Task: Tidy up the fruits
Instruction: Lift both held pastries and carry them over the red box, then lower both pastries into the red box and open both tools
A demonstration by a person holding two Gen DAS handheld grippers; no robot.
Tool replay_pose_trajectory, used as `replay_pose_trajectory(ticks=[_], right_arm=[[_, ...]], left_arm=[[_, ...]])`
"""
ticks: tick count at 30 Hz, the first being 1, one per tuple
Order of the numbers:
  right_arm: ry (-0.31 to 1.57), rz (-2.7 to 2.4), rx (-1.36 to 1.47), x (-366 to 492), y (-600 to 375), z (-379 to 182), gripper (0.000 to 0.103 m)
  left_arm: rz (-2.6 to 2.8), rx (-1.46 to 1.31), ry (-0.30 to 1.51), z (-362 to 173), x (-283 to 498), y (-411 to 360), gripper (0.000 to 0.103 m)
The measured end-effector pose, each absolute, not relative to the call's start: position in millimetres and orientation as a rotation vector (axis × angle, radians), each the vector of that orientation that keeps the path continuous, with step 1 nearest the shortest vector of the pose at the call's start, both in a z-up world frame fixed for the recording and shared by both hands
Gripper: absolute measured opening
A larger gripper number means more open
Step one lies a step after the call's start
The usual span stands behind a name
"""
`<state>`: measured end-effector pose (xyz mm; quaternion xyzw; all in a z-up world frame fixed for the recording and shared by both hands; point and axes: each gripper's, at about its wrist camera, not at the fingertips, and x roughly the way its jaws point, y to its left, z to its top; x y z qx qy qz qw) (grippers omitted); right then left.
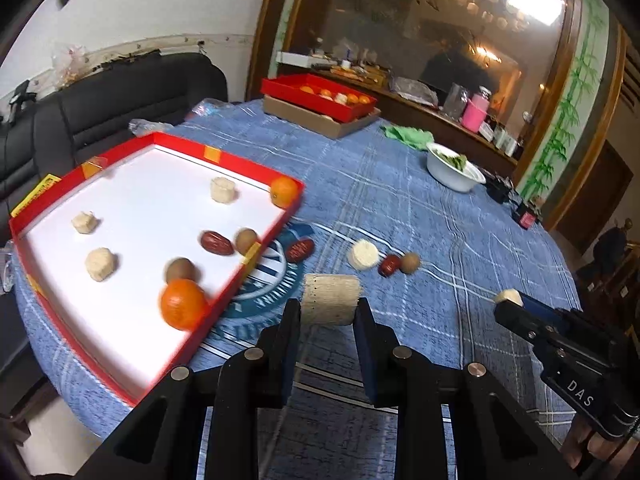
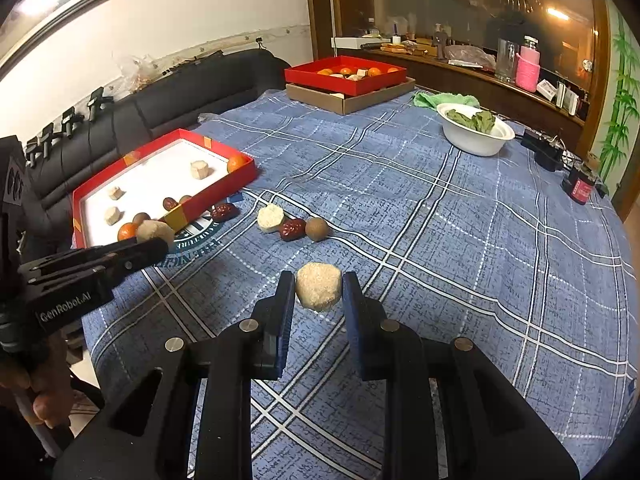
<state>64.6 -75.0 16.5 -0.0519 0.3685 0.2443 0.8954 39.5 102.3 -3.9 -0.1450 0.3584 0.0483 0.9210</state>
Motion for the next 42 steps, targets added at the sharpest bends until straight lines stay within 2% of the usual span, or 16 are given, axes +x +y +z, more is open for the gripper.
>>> replay_pose_trajectory(ticks=[13, 22, 42], right_arm=[[0.746, 0.566, -0.108, 65.7, -56.5, 26.3, 0.023], [0.726, 0.694, -0.125, 79.9, 12.6, 36.1, 0.023], [0.783, 0.784, -0.193, 130.2, 136.7, 15.2, 0.024]], left_arm=[[0.266, -0.352, 0.665, 10.3, 30.4, 173.4, 0.025], [0.387, -0.362, 0.682, 4.6, 40.3, 213.8, 0.025], [0.536, -0.374, 0.709, -10.8, 70.8, 275.6, 0.025]])
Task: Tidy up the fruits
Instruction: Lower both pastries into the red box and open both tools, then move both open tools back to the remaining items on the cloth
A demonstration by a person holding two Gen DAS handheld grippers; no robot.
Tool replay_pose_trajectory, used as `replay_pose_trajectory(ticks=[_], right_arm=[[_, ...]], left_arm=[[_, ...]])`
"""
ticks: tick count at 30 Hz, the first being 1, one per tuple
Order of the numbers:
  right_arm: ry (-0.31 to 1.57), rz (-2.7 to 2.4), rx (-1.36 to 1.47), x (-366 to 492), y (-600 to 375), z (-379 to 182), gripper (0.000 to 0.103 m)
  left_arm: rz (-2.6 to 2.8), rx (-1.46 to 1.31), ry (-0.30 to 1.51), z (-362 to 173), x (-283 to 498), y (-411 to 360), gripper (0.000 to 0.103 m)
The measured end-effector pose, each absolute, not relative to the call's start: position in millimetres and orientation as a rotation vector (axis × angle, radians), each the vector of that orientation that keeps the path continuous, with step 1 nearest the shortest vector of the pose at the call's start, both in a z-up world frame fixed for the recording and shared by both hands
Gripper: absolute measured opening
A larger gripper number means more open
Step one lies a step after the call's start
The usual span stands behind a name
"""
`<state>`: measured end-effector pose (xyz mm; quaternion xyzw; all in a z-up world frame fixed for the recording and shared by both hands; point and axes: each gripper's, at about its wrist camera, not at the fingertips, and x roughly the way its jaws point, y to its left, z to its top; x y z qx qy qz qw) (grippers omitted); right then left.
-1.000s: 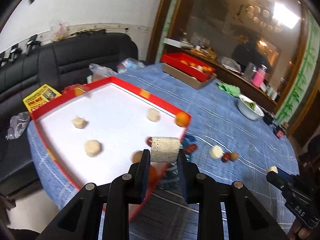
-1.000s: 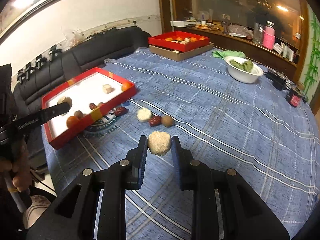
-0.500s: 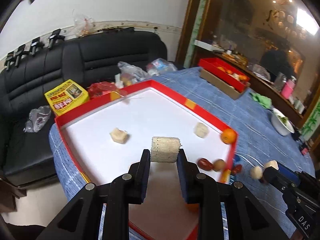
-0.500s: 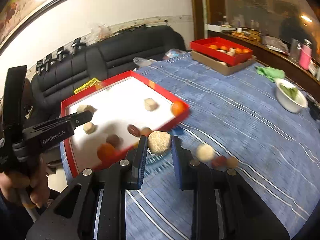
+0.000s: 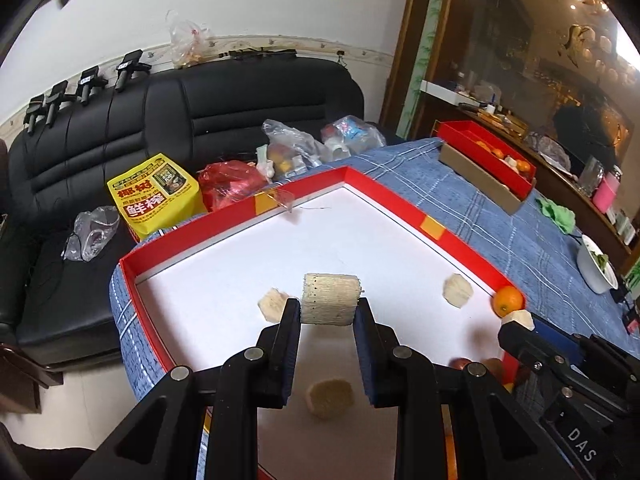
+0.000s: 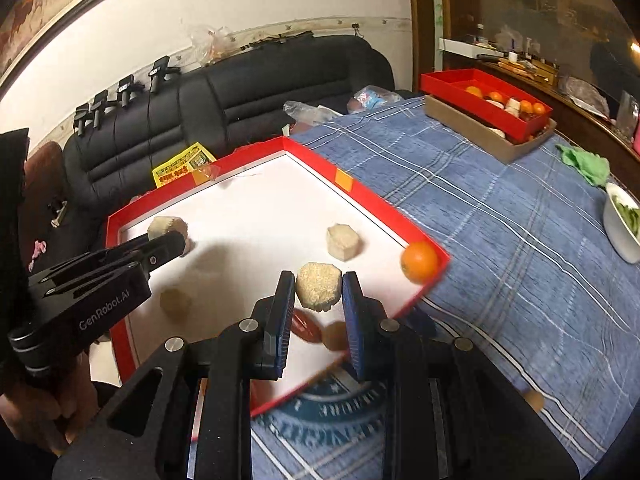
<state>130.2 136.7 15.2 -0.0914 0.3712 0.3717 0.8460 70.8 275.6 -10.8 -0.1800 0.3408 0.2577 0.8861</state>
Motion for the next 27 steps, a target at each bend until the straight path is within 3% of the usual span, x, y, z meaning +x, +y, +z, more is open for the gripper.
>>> replay_pose_trajectory(ticks=[7, 8, 9, 10, 11, 12, 21, 27], right_arm=[[0.806, 0.776, -0.202, 142.6, 153.0, 6.3, 0.024], [0.817, 0.776, -0.206, 144.0, 155.5, 4.5, 0.025], [0.825, 0.775, -0.212, 145.0, 157.7, 3.0, 0.029], [0.831, 0.770, -0.221, 145.7, 158.9, 1.4, 0.035], [0.834, 0.765, -0.226, 146.0, 158.5, 0.9, 0.055], [0.828, 0.757, -0.223, 144.8, 155.4, 1.9, 0.062], [0.719, 0.715, -0.166, 124.8, 87.8, 32.7, 0.062], [0.684, 0.587, -0.164, 109.8, -5.7, 35.1, 0.062]], left_arm=[[0.592, -0.414, 0.735, -18.8, 80.5, 291.7, 0.026], [0.599, -0.420, 0.749, -20.5, 82.2, 294.2, 0.031], [0.611, -0.426, 0.767, -21.9, 83.8, 296.2, 0.045], [0.626, -0.437, 0.777, -22.7, 84.1, 298.4, 0.051], [0.632, -0.444, 0.772, -22.5, 83.1, 299.2, 0.061], [0.636, -0.446, 0.764, -22.0, 81.6, 299.5, 0.065], [0.616, -0.402, 0.685, 7.6, 62.2, 266.4, 0.066], [0.480, -0.328, 0.616, 21.5, 47.2, 204.0, 0.067]])
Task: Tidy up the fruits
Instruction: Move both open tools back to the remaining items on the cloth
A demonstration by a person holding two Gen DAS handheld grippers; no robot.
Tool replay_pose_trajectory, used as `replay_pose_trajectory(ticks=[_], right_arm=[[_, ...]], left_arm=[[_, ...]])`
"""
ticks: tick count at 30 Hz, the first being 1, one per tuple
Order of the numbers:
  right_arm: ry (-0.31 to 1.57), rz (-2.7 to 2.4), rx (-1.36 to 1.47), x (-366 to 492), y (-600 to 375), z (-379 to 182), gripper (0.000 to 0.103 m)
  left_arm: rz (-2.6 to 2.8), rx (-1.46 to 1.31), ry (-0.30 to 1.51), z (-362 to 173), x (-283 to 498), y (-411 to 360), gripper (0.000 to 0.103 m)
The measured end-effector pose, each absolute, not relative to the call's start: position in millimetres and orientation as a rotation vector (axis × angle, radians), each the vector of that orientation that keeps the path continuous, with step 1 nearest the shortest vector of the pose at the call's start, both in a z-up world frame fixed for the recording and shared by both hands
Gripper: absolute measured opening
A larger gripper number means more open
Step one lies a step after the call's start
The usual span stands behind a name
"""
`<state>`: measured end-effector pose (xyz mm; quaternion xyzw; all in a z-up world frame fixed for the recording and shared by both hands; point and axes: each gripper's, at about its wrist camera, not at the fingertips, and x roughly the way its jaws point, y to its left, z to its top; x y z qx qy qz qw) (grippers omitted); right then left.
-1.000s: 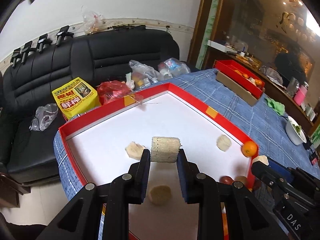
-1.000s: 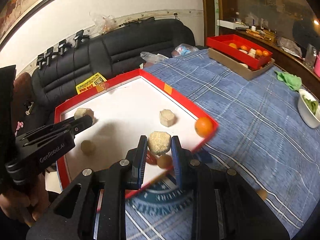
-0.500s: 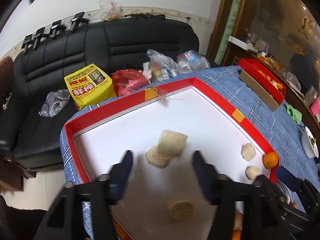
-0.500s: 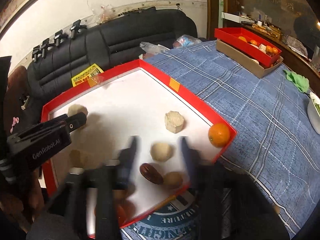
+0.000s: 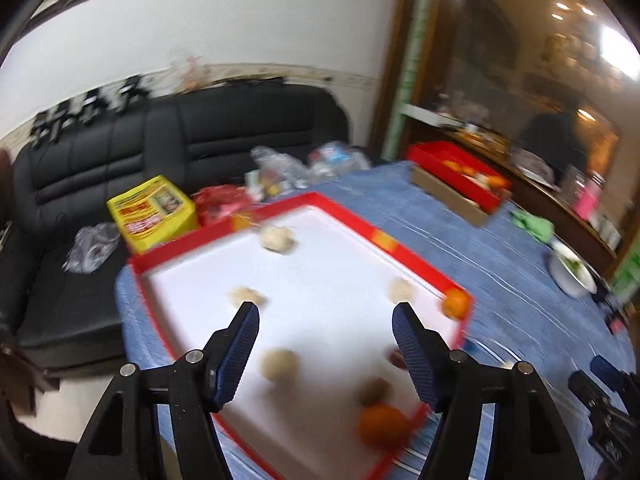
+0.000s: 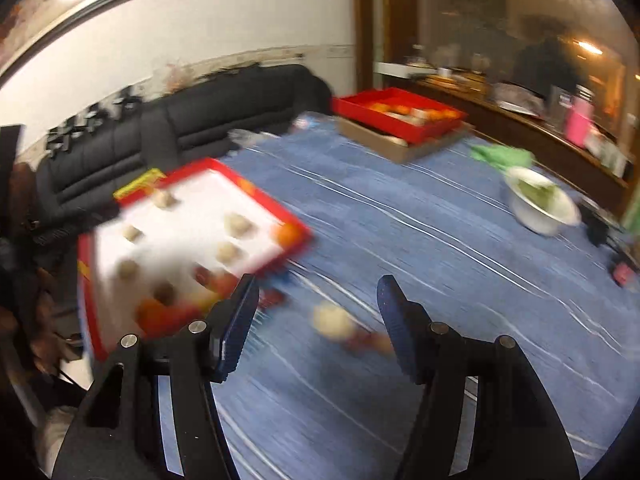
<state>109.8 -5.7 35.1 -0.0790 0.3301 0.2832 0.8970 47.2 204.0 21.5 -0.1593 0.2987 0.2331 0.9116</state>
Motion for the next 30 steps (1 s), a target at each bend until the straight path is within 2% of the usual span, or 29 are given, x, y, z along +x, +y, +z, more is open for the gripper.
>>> replay_pose_trajectory(ticks=[6, 11, 16, 18, 23, 24, 30], right_arm=[[0.806, 0.474, -0.137, 118.5, -82.4, -4.0, 0.062], [0.857, 0.502, -0.124, 129.3, -81.3, -19.9, 0.059], [0.867, 0.538, -0.193, 146.2, -47.1, -26.9, 0.040], [0.873, 0.547, -0.209, 151.7, -36.3, -30.3, 0.040], [0.885, 0.571, -0.272, 160.8, -14.7, -39.4, 0.030], [0.880, 0.575, -0.274, 162.3, -13.8, -39.1, 0.022], [0.884, 0.584, -0.251, 161.3, -17.8, -37.5, 0.021]], left_arm=[[0.290, -0.251, 0.700, -3.2, 55.2, 135.6, 0.067], [0.199, -0.212, 0.775, -26.6, 59.8, 104.8, 0.067], [0.195, -0.224, 0.800, -32.4, 59.1, 104.2, 0.067], [0.190, -0.221, 0.806, -34.1, 59.9, 104.4, 0.067], [0.168, -0.220, 0.814, -36.4, 65.4, 101.9, 0.067], [0.164, -0.219, 0.814, -36.5, 67.8, 100.5, 0.067], [0.131, -0.216, 0.812, -39.3, 94.6, 97.8, 0.067]])
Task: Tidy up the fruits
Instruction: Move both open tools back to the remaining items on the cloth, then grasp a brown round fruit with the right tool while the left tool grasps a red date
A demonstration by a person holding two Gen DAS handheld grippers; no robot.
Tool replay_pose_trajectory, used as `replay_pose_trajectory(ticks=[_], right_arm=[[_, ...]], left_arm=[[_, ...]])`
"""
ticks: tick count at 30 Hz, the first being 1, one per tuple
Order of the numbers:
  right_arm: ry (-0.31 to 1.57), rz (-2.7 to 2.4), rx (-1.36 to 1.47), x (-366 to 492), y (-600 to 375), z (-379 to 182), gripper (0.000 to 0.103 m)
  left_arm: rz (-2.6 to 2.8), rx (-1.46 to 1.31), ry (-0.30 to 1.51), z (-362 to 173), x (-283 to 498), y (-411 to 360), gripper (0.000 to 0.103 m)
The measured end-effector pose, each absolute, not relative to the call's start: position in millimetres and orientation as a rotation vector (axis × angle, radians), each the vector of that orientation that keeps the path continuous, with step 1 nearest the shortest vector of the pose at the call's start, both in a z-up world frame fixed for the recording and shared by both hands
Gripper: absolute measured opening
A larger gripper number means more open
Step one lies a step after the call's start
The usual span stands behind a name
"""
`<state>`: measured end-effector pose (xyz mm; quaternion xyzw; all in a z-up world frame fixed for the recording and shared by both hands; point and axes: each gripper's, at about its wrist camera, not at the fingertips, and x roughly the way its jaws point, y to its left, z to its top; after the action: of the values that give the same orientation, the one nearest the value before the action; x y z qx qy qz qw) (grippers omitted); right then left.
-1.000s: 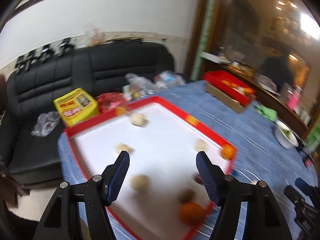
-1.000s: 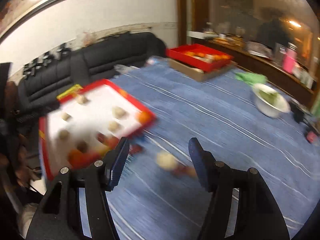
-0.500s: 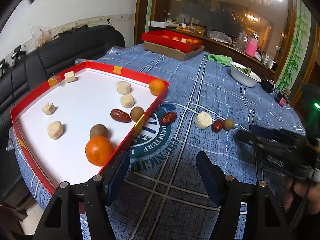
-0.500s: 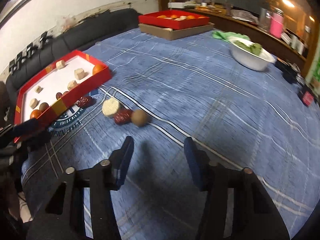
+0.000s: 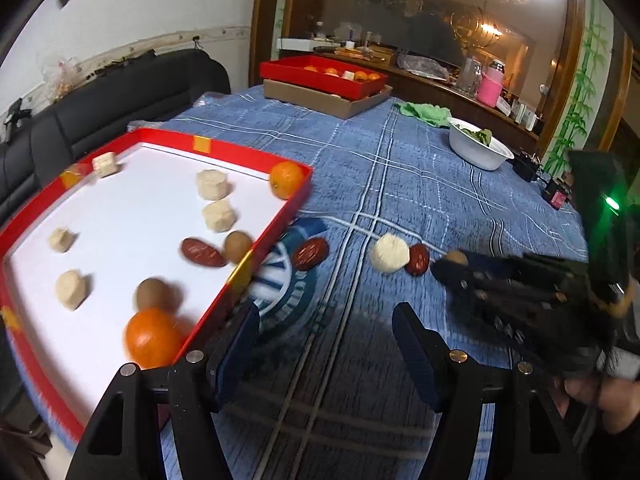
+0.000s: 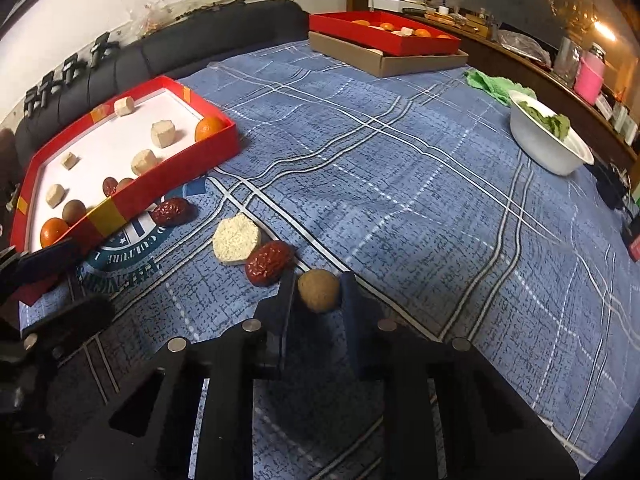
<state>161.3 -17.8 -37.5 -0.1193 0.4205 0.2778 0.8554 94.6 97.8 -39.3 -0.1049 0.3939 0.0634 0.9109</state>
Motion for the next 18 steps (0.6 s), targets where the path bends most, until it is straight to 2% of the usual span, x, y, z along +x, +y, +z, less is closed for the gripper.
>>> replay_pose_trajectory(ticks=[4, 9, 13, 16, 18], right_arm=[[0.884, 0.586, -0.215, 160.4, -26.1, -37.3, 0.021], [0.882, 0.608, -0.175, 161.4, -30.5, -37.2, 0.021], [0.887, 0.624, -0.151, 163.2, -33.4, -37.1, 0.021], [0.889, 0.627, -0.145, 163.7, -34.2, -37.4, 0.021], [0.888, 0.627, -0.145, 163.6, -34.7, -37.2, 0.021]], left_arm=[[0.149, -0.214, 0.839, -44.3, 118.1, 98.5, 0.066], [0.211, -0.223, 0.871, -47.4, 141.5, 106.2, 0.044], [0.219, -0.166, 0.906, -51.0, 158.1, 99.8, 0.043], [0.236, -0.148, 0.911, -51.6, 162.3, 102.9, 0.026], [0.211, -0.134, 0.910, -51.3, 161.5, 103.6, 0.026]])
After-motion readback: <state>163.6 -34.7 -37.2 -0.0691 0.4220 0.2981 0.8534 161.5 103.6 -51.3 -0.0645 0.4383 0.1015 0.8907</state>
